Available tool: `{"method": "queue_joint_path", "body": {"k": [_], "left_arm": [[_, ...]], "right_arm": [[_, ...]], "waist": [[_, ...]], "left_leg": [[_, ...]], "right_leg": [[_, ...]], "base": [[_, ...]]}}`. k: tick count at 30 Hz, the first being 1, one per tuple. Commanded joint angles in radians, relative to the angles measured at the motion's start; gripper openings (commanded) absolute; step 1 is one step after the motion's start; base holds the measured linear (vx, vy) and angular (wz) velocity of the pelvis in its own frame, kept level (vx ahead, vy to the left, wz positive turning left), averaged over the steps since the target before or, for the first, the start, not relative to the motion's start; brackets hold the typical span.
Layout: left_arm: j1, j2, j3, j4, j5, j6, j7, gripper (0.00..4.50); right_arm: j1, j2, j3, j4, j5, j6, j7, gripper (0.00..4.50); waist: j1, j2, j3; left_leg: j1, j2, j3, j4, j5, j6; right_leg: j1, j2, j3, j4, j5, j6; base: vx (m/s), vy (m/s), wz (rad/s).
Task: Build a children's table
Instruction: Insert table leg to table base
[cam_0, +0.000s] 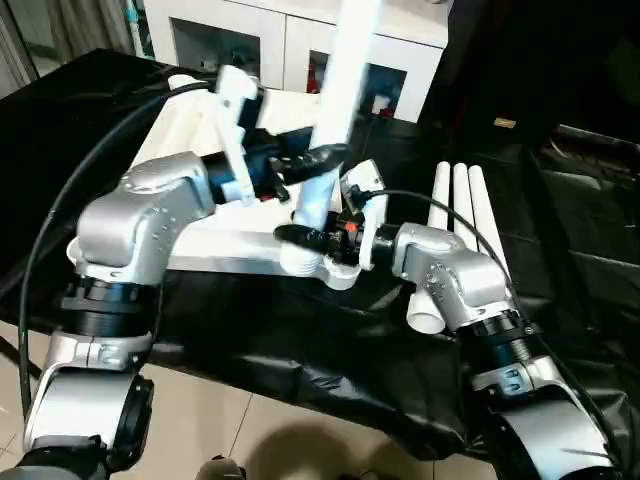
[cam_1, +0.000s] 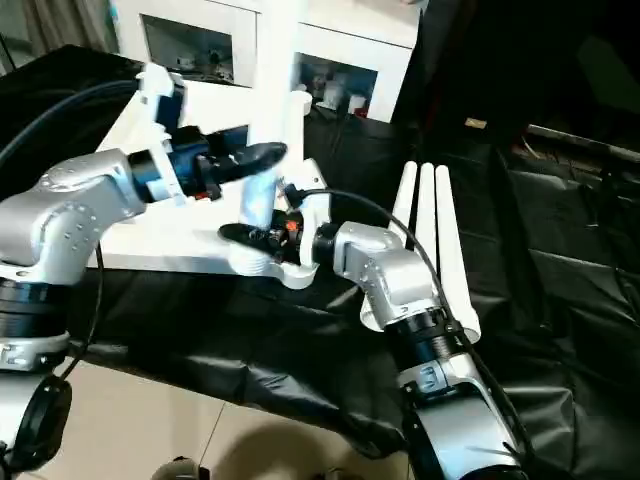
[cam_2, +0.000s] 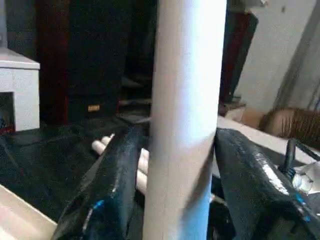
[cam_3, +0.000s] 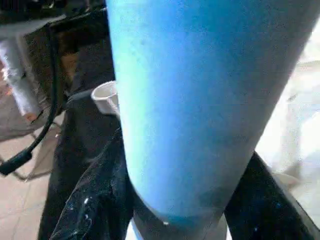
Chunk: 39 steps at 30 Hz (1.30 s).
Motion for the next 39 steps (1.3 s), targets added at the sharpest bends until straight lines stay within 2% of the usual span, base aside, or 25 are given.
{"method": "queue_joint_path", "body": {"k": [1, 4, 7, 9, 12, 13, 15, 20, 21, 23, 24, 26, 27, 28, 29, 30, 31, 32, 33, 34, 35, 36, 37, 38, 39], "left_arm": [[-0.021, -0.018, 0.018, 0.007, -0.016, -0.04, 0.024, 2.78], [-0.016, -0.044, 0.06, 0.002, -0.076, -0.032, 0.024, 2.78], [-0.022, -0.083, 0.147, -0.009, -0.16, -0.023, 0.065, 2.78], [-0.038, -0.106, 0.22, -0.002, -0.2, -0.03, 0.134, 2.78], [0.007, -0.034, 0.159, -0.002, 0.041, -0.125, 0.28, 2.78], [0.007, -0.034, 0.159, -0.002, 0.041, -0.125, 0.28, 2.78], [0.211, 0.076, 0.01, -0.137, 0.306, -0.199, 0.326, 2.78], [0.387, 0.004, 0.036, -0.215, 0.387, -0.297, 0.469, 2.78], [0.448, -0.042, 0.053, -0.222, 0.391, -0.323, 0.517, 2.78], [0.462, -0.058, 0.058, -0.22, 0.399, -0.333, 0.544, 2.78], [0.464, -0.071, 0.065, -0.21, 0.41, -0.355, 0.572, 2.78], [0.451, -0.085, 0.077, -0.183, 0.417, -0.387, 0.621, 2.78], [0.44, -0.087, 0.082, -0.166, 0.419, -0.396, 0.638, 2.78], [0.439, -0.087, 0.08, -0.164, 0.42, -0.399, 0.639, 2.78], [0.436, -0.082, 0.064, -0.148, 0.425, -0.415, 0.645, 2.78], [0.436, -0.081, 0.057, -0.144, 0.43, -0.421, 0.648, 2.78], [0.439, -0.085, 0.052, -0.141, 0.438, -0.426, 0.652, 2.78], [0.441, -0.091, 0.048, -0.138, 0.44, -0.43, 0.648, 2.78], [0.45, -0.108, 0.038, -0.132, 0.463, -0.448, 0.655, 2.78], [0.45, -0.109, 0.037, -0.13, 0.468, -0.45, 0.658, 2.78], [0.451, -0.113, 0.032, -0.125, 0.477, -0.457, 0.664, 2.78], [0.449, -0.12, 0.023, -0.113, 0.488, -0.465, 0.679, 2.78], [0.445, -0.125, 0.014, -0.104, 0.504, -0.473, 0.698, 2.78], [0.442, -0.134, 0.015, -0.095, 0.506, -0.488, 0.715, 2.78], [0.441, -0.138, 0.015, -0.092, 0.506, -0.493, 0.721, 2.78]], "right_arm": [[0.012, -0.007, -0.026, -0.022, 0.013, -0.016, -0.006, 1.91], [0.015, 0.002, -0.04, -0.024, 0.015, -0.026, -0.025, 1.9], [0.02, 0.011, -0.073, -0.025, 0.008, -0.057, -0.092, 1.9], [0.022, 0.006, -0.105, -0.015, -0.01, -0.087, -0.162, 1.89], [0.05, -0.032, -0.143, -0.045, -0.065, -0.125, -0.271, 1.89], [0.05, -0.032, -0.143, -0.045, -0.065, -0.125, -0.271, 1.89], [0.138, -0.071, -0.199, -0.218, -0.109, -0.063, -0.382, 1.89], [0.256, -0.082, -0.193, -0.406, -0.201, -0.039, -0.447, 1.89], [0.31, -0.078, -0.171, -0.499, -0.248, -0.047, -0.475, 1.89], [0.333, -0.076, -0.157, -0.535, -0.267, -0.045, -0.485, 1.89], [0.354, -0.063, -0.154, -0.562, -0.261, -0.05, -0.488, 1.89], [0.39, -0.018, -0.17, -0.578, -0.207, -0.079, -0.515, 1.89], [0.406, 0.009, -0.184, -0.576, -0.172, -0.091, -0.527, 1.89], [0.41, 0.013, -0.184, -0.573, -0.168, -0.092, -0.53, 1.89], [0.439, 0.039, -0.177, -0.553, -0.14, -0.1, -0.55, 1.89], [0.447, 0.045, -0.173, -0.544, -0.133, -0.099, -0.555, 1.89], [0.45, 0.049, -0.169, -0.541, -0.132, -0.089, -0.556, 1.89], [0.449, 0.05, -0.163, -0.535, -0.136, -0.084, -0.553, 1.89], [0.453, 0.062, -0.155, -0.537, -0.161, -0.07, -0.548, 1.89], [0.453, 0.063, -0.155, -0.535, -0.163, -0.069, -0.547, 1.89], [0.452, 0.066, -0.153, -0.53, -0.17, -0.069, -0.546, 1.89], [0.447, 0.065, -0.148, -0.517, -0.183, -0.072, -0.545, 1.89], [0.444, 0.064, -0.149, -0.505, -0.191, -0.075, -0.549, 1.89], [0.442, 0.065, -0.153, -0.497, -0.192, -0.079, -0.557, 1.89], [0.441, 0.065, -0.155, -0.494, -0.191, -0.08, -0.561, 1.89]], "waist": [[0.002, 0.023, -0.086], [0.001, 0.025, -0.087], [-0.002, 0.047, -0.087], [-0.002, 0.044, -0.089], [-0.006, 0.052, -0.086], [-0.007, 0.049, -0.085], [-0.009, 0.05, -0.086], [-0.013, 0.068, -0.093], [-0.013, 0.058, -0.091], [-0.005, 0.049, -0.089], [0.002, 0.044, -0.087], [0.024, 0.036, -0.083], [0.031, 0.042, -0.081], [0.025, 0.051, -0.075], [0.01, 0.059, -0.072], [-0.003, 0.073, -0.071], [-0.036, 0.084, -0.08], [-0.053, 0.086, -0.077], [-0.063, 0.091, -0.066], [-0.06, 0.086, -0.063], [-0.059, 0.078, -0.063], [-0.052, 0.076, -0.054], [-0.044, 0.075, -0.055], [-0.047, 0.071, -0.052], [-0.047, 0.086, -0.052]], "left_leg": [[0.012, 0.006, 0.006, -0.068, -0.139, -0.048], [0.012, 0.005, 0.005, -0.067, -0.134, -0.046], [0.013, 0.004, 0.005, -0.065, -0.142, -0.057], [0.013, 0.002, 0.005, -0.064, -0.148, -0.058], [0.017, 0.003, 0.002, -0.066, -0.168, -0.06], [0.018, 0.004, 0.001, -0.068, -0.165, -0.058], [0.016, 0.009, 0.0, -0.07, -0.142, -0.055], [0.009, 0.006, 0.003, -0.062, -0.081, -0.042], [0.007, 0.003, 0.007, -0.062, -0.109, -0.03], [-0.005, -0.008, 0.017, -0.054, -0.147, 0.045], [-0.012, -0.009, 0.012, -0.04, -0.159, 0.093], [-0.036, -0.002, -0.029, 0.043, -0.138, 0.164], [-0.042, 0.004, -0.045, 0.061, -0.139, 0.163], [-0.046, 0.015, -0.066, 0.056, -0.135, 0.16], [-0.033, 0.007, -0.056, 0.001, -0.148, 0.174], [0.022, 0.008, -0.024, -0.014, -0.197, 0.146], [0.092, -0.002, 0.011, -0.052, -0.315, 0.132], [0.125, 0.005, 0.037, -0.059, -0.384, 0.109], [0.109, 0.026, 0.082, -0.099, -0.51, 0.082], [0.089, 0.06, 0.127, -0.125, -0.623, 0.061], [0.088, 0.074, 0.143, -0.132, -0.668, 0.05], [0.093, 0.085, 0.183, -0.139, -0.746, 0.003], [0.117, 0.084, 0.217, -0.127, -0.807, -0.041], [0.131, 0.08, 0.225, -0.117, -0.826, -0.058], [0.098, 0.069, 0.208, -0.147, -0.861, -0.055]], "right_leg": [[0.063, -0.056, 0.027, -0.067, -0.06, -0.194], [0.063, -0.054, 0.026, -0.063, -0.045, -0.199], [0.061, -0.053, 0.027, -0.061, -0.019, -0.218], [0.064, -0.049, 0.026, -0.061, -0.005, -0.227], [0.066, -0.046, 0.025, -0.069, -0.044, -0.187], [0.065, -0.045, 0.026, -0.07, -0.059, -0.159], [0.066, -0.046, 0.026, -0.071, -0.065, -0.121], [0.066, -0.039, 0.028, -0.062, 0.059, -0.155], [0.069, -0.043, 0.031, -0.07, 0.044, -0.153], [0.081, -0.079, 0.054, -0.093, -0.067, -0.152], [0.088, -0.111, 0.075, -0.115, -0.186, -0.142], [0.1, -0.228, 0.152, -0.173, -0.46, -0.115], [0.096, -0.248, 0.167, -0.18, -0.507, -0.121], [0.087, -0.244, 0.157, -0.18, -0.53, -0.149], [0.074, -0.18, 0.102, -0.166, -0.525, -0.155], [0.028, -0.118, 0.098, -0.157, -0.519, -0.14], [-0.016, -0.038, 0.047, -0.116, -0.435, -0.121], [-0.049, -0.007, 0.025, -0.094, -0.39, -0.113], [-0.058, 0.011, -0.043, -0.026, -0.305, -0.095], [-0.047, -0.009, -0.091, 0.02, -0.265, -0.085], [-0.039, -0.023, -0.106, 0.031, -0.269, -0.082], [-0.04, -0.033, -0.124, 0.032, -0.325, -0.082], [-0.05, -0.031, -0.137, 0.015, -0.411, -0.074], [-0.066, -0.023, -0.141, -0.008, -0.447, -0.07], [-0.012, -0.026, -0.147, 0.0, -0.431, -0.066]], "base": [[0.0, 0.0, 0.0], [0.0, 0.0, 0.0], [0.0, 0.0, 0.0], [0.0, 0.0, 0.0], [0.0, 0.0, 0.0], [0.0, 0.0, 0.0], [0.0, 0.0, 0.0], [0.0, 0.0, 0.0], [0.0, 0.0, 0.0], [0.0, 0.0, 0.0], [0.0, 0.0, 0.0], [0.0, 0.0, 0.0], [-0.049, 0.098, 0.01], [-0.045, 0.173, -0.03], [-0.045, 0.173, -0.03], [-0.043, 0.217, -0.06], [-0.062, 0.23, -0.17], [-0.062, 0.23, -0.17], [-0.082, 0.246, -0.39], [-0.081, 0.203, -0.47], [-0.081, 0.203, -0.47], [-0.075, 0.143, -0.43], [-0.06, 0.108, -0.38], [-0.06, 0.108, -0.38], [-0.057, 0.07, -0.4]]}}
